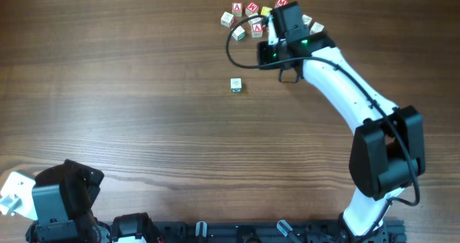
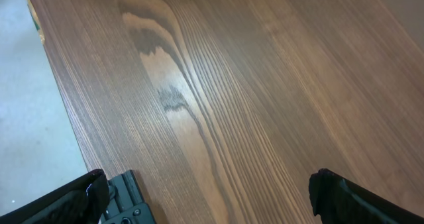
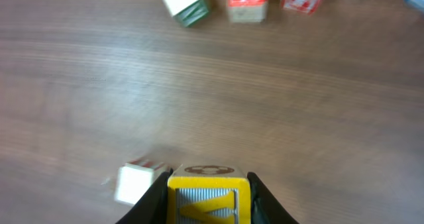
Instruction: Form a horizontal line
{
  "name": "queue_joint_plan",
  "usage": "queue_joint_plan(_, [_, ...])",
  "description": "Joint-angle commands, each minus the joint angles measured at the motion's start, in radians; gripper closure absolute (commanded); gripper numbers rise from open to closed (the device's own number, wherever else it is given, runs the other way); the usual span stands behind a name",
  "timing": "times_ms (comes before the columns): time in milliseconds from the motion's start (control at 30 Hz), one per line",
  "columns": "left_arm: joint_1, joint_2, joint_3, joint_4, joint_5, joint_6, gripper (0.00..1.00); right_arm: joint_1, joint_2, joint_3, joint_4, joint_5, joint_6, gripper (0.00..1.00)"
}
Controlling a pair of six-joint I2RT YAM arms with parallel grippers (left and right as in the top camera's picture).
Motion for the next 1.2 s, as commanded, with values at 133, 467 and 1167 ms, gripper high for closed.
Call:
queue_joint_plan(133, [0.008, -0.007, -0.003, 0.002, -0.006, -0.013, 0.0, 0.114, 0.03, -0.175, 0.134, 0.085, 0.138, 0.8])
queue_joint_plan(467, [0.008, -0.007, -0.003, 0.002, -0.006, -0.013, 0.0, 0.13, 0.098, -0.188, 0.17, 0.182, 0.206, 0.69])
queue_joint_plan(1167, [0.008, -0.007, -0.003, 0.002, -0.006, -0.013, 0.0, 0.128, -0.059, -0.207, 0.037, 0.14, 0.101, 0.19])
